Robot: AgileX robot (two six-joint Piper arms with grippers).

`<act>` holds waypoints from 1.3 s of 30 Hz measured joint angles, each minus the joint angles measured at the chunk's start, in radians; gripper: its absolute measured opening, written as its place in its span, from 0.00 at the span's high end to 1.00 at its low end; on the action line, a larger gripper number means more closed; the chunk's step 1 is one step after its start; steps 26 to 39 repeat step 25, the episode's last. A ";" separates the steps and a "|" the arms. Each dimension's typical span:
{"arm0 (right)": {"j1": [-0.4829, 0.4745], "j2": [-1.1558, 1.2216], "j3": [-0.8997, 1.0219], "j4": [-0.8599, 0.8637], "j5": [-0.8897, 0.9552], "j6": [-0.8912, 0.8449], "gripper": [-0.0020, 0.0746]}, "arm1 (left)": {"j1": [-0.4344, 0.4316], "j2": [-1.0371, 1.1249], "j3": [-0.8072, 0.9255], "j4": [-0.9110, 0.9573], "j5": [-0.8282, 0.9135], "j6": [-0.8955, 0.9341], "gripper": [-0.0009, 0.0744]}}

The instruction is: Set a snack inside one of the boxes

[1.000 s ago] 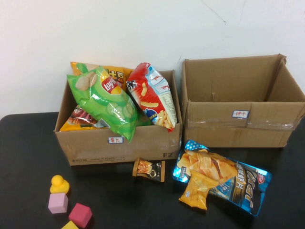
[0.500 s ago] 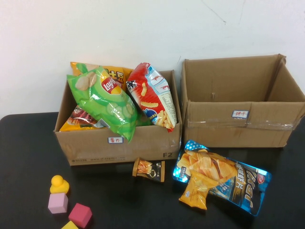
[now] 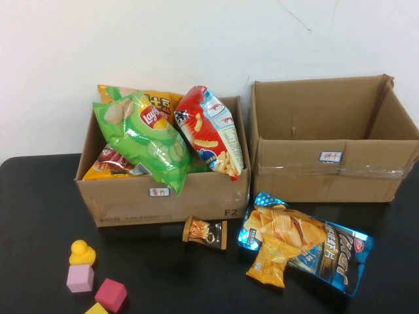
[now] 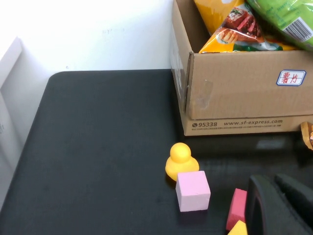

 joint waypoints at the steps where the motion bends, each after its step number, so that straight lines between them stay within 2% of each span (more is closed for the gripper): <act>1: 0.004 0.000 0.000 -0.001 0.000 -0.002 0.55 | 0.000 0.000 0.000 0.000 0.000 0.000 0.99; 39: 0.022 0.000 0.000 0.017 -0.002 -0.019 0.55 | 0.000 0.000 0.000 0.000 0.000 0.000 0.99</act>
